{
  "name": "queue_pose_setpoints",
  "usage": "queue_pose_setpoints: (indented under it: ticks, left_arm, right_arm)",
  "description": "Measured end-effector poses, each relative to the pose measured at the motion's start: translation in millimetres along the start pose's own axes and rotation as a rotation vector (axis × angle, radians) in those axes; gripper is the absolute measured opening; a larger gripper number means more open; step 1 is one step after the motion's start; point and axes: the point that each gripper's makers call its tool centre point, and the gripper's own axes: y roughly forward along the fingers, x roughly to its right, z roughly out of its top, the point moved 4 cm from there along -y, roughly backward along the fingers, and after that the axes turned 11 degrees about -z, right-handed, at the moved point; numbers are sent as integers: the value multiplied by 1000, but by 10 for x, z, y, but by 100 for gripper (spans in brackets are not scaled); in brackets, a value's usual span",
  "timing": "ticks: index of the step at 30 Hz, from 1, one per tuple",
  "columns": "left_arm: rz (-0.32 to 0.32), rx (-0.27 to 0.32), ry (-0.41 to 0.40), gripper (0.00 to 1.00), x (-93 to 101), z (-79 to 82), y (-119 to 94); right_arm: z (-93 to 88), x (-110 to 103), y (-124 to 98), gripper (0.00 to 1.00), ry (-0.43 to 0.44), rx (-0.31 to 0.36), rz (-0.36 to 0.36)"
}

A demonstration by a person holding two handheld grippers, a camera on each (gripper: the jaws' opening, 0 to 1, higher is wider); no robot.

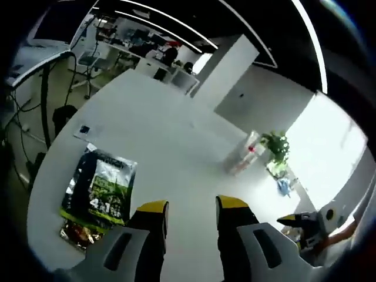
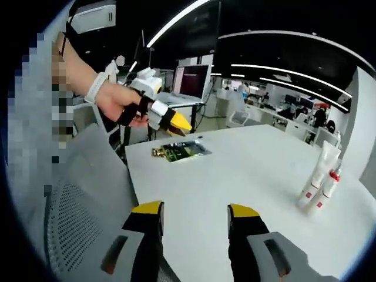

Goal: Arrange the skincare products in the storage area until every visible bottle or jar stands upright without overlapping.

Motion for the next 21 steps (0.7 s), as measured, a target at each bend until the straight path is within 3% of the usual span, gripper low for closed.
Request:
queue_pose_setpoints:
  ticks: [8,12,14,18,21]
  left_arm:
    - [215,-172,128,71,-489,120,92]
    - [334,-274,208,97,-748,130,137]
    - [361,-340,271,99,-824,103,163]
    - [380,-438,313,99,-924,9,226]
    - [398,-472,294,97,-989,-58,250]
  right_arm:
    - [-64,45,3,39,2,-32,-19]
    - [-78,60,6,39,5,-39,-27]
    - [-85,67,8,39,8,-44,-29]
    - [-104,80,18,38,13,-56,-32]
    - [-123,91,22,37,11,-69,-38]
